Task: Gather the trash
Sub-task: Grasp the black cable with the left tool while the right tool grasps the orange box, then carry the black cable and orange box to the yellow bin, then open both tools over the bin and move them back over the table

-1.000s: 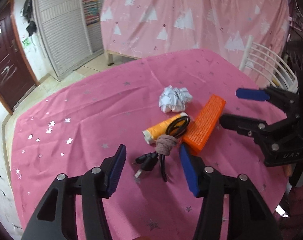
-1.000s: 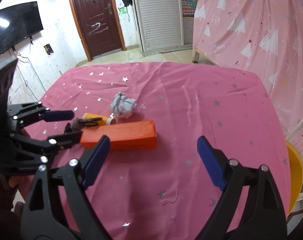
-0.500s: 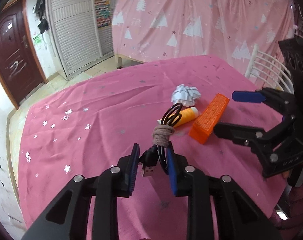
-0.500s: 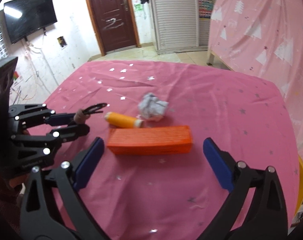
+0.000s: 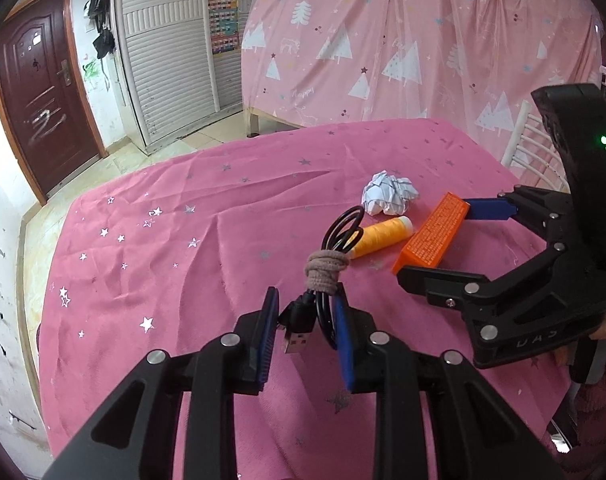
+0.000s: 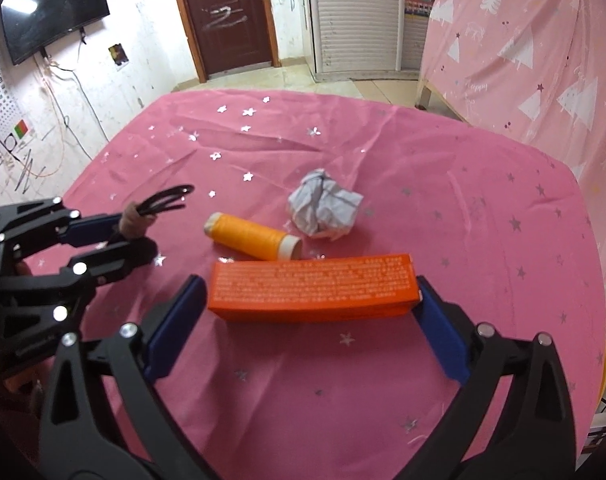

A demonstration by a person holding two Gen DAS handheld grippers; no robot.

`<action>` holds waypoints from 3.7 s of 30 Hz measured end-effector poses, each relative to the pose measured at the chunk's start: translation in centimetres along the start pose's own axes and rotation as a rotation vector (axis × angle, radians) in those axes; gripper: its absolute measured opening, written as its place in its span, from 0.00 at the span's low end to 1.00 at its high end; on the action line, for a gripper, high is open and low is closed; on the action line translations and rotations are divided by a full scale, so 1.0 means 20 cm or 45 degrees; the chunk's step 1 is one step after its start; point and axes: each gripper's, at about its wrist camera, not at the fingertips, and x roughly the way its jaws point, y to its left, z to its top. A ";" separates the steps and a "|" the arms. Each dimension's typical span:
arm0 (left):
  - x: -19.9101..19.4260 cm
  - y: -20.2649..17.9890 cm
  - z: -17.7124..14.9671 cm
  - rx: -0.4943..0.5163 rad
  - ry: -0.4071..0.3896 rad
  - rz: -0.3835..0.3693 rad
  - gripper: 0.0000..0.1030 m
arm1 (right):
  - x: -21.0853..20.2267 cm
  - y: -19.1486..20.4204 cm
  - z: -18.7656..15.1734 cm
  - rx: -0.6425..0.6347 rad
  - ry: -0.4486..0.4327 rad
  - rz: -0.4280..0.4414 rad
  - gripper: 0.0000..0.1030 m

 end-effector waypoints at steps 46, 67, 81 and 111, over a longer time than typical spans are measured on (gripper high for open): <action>-0.04 -0.64 0.29 0.191 -0.045 0.031 0.20 | -0.60 -0.73 -0.34 0.373 -0.339 -0.149 0.87; 0.18 -1.47 0.57 0.261 0.045 -0.314 0.20 | -0.66 -1.46 -0.75 0.737 -0.318 -0.302 0.87; 0.52 -1.85 0.63 0.218 0.197 -0.448 0.51 | -0.42 -1.66 -0.90 0.833 -0.152 -0.378 0.87; 0.27 -1.23 0.64 0.055 0.083 -0.315 0.79 | -0.53 -1.33 -0.59 0.679 -0.282 -0.343 0.92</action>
